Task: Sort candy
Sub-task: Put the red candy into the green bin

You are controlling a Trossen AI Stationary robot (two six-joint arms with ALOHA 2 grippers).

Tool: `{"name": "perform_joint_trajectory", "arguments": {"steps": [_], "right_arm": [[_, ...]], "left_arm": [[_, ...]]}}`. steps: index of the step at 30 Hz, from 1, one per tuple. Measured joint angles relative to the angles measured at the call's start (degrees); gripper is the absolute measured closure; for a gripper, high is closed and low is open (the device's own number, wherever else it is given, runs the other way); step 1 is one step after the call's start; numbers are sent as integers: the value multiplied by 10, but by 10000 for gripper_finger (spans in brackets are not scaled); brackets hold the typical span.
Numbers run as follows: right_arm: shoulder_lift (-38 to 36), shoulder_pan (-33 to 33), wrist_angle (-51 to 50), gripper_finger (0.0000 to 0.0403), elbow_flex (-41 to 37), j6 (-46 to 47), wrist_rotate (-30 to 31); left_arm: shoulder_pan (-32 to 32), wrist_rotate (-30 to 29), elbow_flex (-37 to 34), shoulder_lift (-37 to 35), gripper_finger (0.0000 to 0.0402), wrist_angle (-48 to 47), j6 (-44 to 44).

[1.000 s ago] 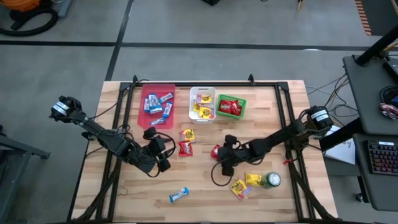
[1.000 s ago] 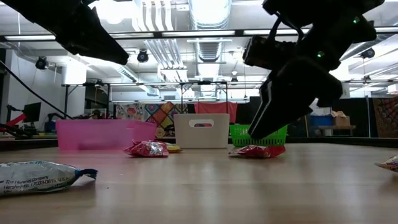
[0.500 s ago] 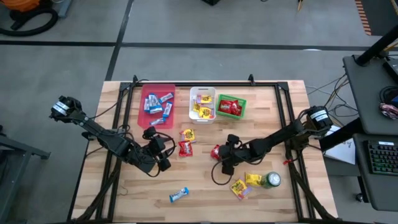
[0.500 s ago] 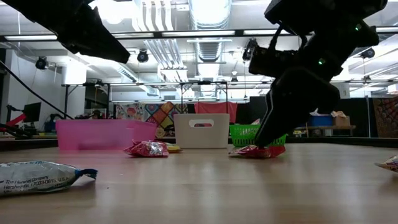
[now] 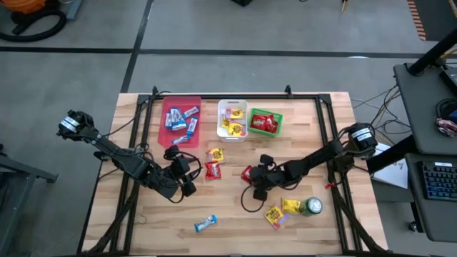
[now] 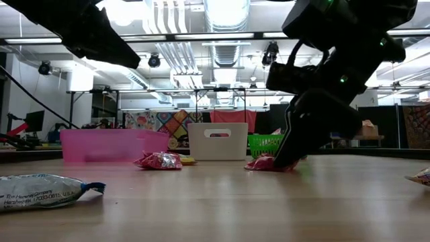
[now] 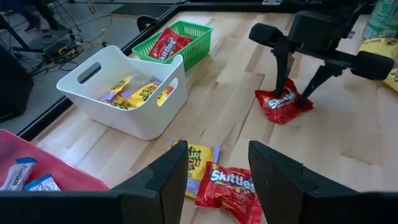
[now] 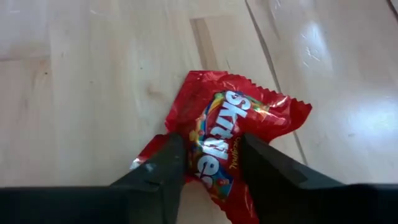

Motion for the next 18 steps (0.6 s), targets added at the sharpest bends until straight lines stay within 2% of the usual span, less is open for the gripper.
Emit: {"name": "perform_joint_trajectory", "arguments": {"steps": [5, 9, 18], "right_arm": [[-4, 0, 13, 320, -1, -2, -6], [-8, 0, 32, 358, -2, -4, -11], [-72, -7, 24, 376, -5, -8, -27]], "left_arm": [[0, 0, 0, 0, 249, 0, 0], [0, 1, 0, 0, 249, 0, 0], [0, 1, 0, 0, 249, -1, 1]]}}
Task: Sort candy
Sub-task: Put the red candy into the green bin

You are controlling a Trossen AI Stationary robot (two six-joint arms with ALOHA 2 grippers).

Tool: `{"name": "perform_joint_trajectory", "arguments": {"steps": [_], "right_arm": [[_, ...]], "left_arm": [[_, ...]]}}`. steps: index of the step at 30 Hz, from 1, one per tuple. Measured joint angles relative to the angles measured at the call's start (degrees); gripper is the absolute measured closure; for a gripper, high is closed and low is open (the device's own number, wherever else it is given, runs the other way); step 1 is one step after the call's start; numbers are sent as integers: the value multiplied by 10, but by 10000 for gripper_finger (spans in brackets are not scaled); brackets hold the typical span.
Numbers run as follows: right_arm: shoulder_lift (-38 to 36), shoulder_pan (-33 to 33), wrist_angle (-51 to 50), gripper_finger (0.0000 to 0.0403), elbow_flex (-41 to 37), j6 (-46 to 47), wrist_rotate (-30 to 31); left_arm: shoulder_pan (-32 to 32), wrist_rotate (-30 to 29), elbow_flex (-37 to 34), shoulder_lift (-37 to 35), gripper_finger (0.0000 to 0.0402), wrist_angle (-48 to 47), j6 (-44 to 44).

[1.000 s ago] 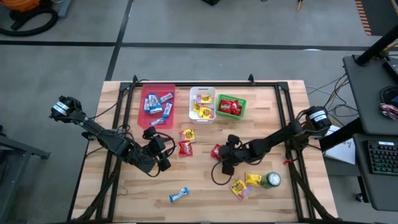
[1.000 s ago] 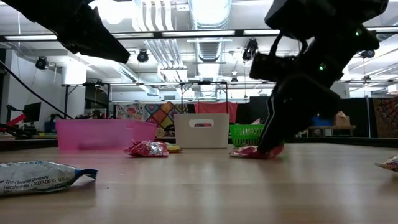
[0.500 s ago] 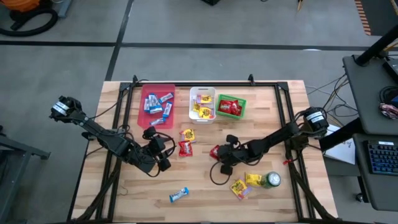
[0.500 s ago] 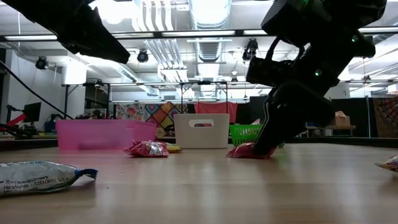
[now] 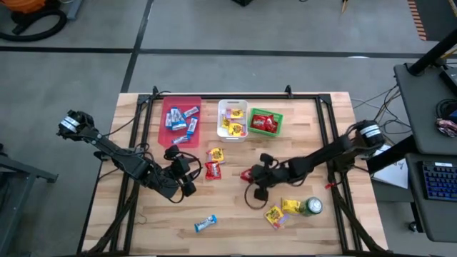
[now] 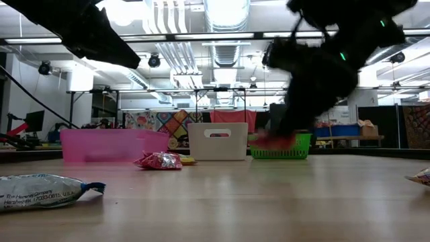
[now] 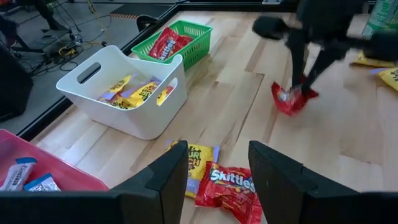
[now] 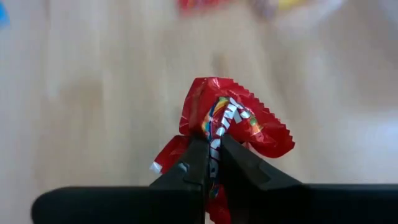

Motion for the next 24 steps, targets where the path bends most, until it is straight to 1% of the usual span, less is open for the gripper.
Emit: {"name": "perform_joint_trajectory", "arguments": {"steps": [3, 6, 10, 12, 16, 19, 22, 24], "right_arm": [[-49, -21, 8, 376, 1, 0, 19], [-98, -58, 0, 376, 2, 10, 45], [-157, -140, -29, 376, 8, 37, 79], [-171, -190, -46, 376, 8, 57, 79], [-165, -284, -58, 376, 7, 71, 74], [-141, -339, -58, 375, 7, 79, 42], [-124, -360, -49, 362, 7, 81, 8], [-113, -361, -49, 345, 13, 81, 3]], "left_arm": [[0, 0, 0, 0, 249, 0, 1], [0, 0, 0, 0, 249, 0, 1], [0, 0, 0, 0, 249, 1, 1], [0, 0, 0, 0, 249, 2, 0], [0, 0, 0, 0, 249, 2, 0], [0, 0, 0, 0, 249, 2, -1], [0, 0, 0, 0, 249, 3, -1], [0, 0, 0, 0, 249, 5, -1]]}}
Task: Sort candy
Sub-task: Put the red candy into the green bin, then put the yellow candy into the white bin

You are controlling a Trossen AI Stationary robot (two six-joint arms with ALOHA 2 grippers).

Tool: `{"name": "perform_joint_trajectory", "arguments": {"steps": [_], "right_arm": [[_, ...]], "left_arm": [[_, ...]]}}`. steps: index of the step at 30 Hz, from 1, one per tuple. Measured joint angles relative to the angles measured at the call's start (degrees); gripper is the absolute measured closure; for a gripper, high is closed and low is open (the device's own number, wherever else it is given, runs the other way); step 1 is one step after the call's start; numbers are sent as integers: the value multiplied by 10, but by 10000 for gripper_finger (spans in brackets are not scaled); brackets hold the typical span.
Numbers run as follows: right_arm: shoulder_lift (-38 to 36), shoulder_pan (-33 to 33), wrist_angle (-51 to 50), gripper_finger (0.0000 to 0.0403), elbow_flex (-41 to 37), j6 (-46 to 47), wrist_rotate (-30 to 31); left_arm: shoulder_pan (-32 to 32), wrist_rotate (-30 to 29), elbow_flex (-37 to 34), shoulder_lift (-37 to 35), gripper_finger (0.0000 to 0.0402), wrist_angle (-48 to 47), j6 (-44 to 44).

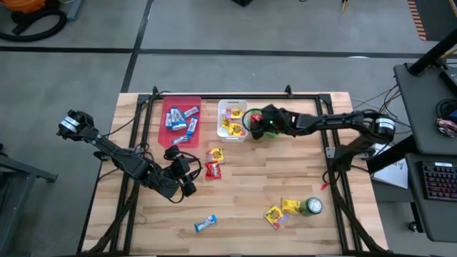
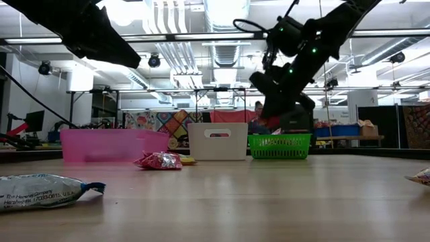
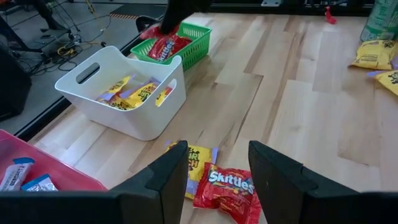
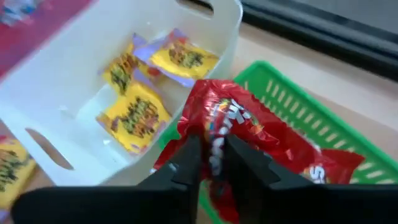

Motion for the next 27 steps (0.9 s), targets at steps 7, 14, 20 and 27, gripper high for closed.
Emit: {"name": "perform_joint_trajectory", "arguments": {"steps": [7, 14, 20, 27], "right_arm": [[10, -4, -3, 259, 2, 9, 1], [-44, 20, 5, 217, 3, -1, -54], [-91, 103, 1, 216, 3, -30, -83], [-94, 201, 1, 216, 3, -38, -79]], "left_arm": [[0, 0, 0, 0, 249, 0, 0], [0, 47, 0, 1, 249, -1, -9], [0, 89, 0, 34, 249, 2, -8], [0, 77, 0, 111, 246, 70, -2]]}}
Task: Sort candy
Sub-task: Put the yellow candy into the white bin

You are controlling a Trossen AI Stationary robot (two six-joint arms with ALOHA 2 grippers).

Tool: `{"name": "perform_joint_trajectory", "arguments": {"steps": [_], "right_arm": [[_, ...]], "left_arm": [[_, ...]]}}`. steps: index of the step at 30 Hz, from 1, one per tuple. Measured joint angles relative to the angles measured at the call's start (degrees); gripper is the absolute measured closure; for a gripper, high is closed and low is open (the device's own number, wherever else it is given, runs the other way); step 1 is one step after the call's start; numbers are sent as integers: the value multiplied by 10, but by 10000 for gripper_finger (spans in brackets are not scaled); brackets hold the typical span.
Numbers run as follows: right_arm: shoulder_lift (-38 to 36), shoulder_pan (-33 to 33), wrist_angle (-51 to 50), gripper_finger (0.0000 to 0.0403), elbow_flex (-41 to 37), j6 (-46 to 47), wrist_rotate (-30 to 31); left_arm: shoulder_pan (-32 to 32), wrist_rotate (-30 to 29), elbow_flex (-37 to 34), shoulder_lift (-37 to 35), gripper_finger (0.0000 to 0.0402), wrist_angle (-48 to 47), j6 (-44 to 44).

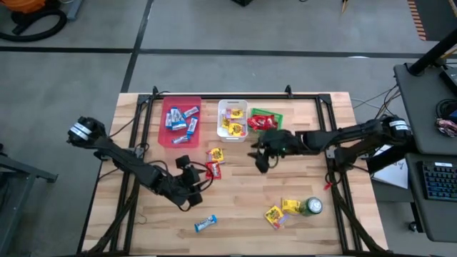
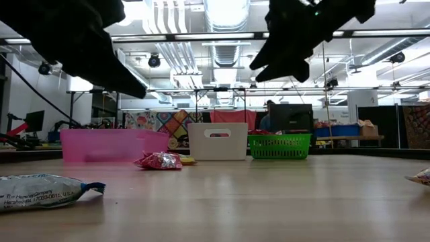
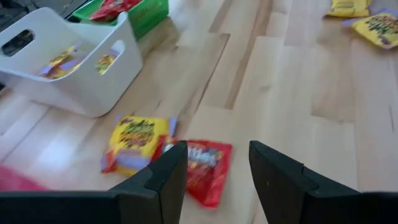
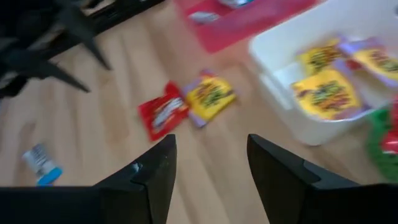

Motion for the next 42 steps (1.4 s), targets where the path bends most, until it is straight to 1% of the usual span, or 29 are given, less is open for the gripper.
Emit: {"name": "perform_joint_trajectory", "arguments": {"steps": [2, 10, 14, 18, 26, 35, 42], "right_arm": [[1, 20, 1, 216, 0, -4, 0], [3, 84, 84, 216, -2, -68, 22], [15, 98, 88, 216, -11, -60, 42], [38, 100, 86, 216, -21, -58, 45], [87, 101, 88, 216, -23, -29, 41], [83, 100, 86, 216, -23, 20, 40], [83, 99, 85, 216, -23, 106, 10]], "left_arm": [[0, 0, 2, 19, 239, 26, 8], [0, -2, 33, 61, 203, 27, 33], [1, -2, 42, 68, 198, 29, 31], [1, -2, 43, 71, 198, 26, 14], [0, -2, 43, 73, 198, 27, -15], [0, -2, 43, 73, 198, 20, -15], [0, -1, 42, 74, 198, 6, -13]]}}
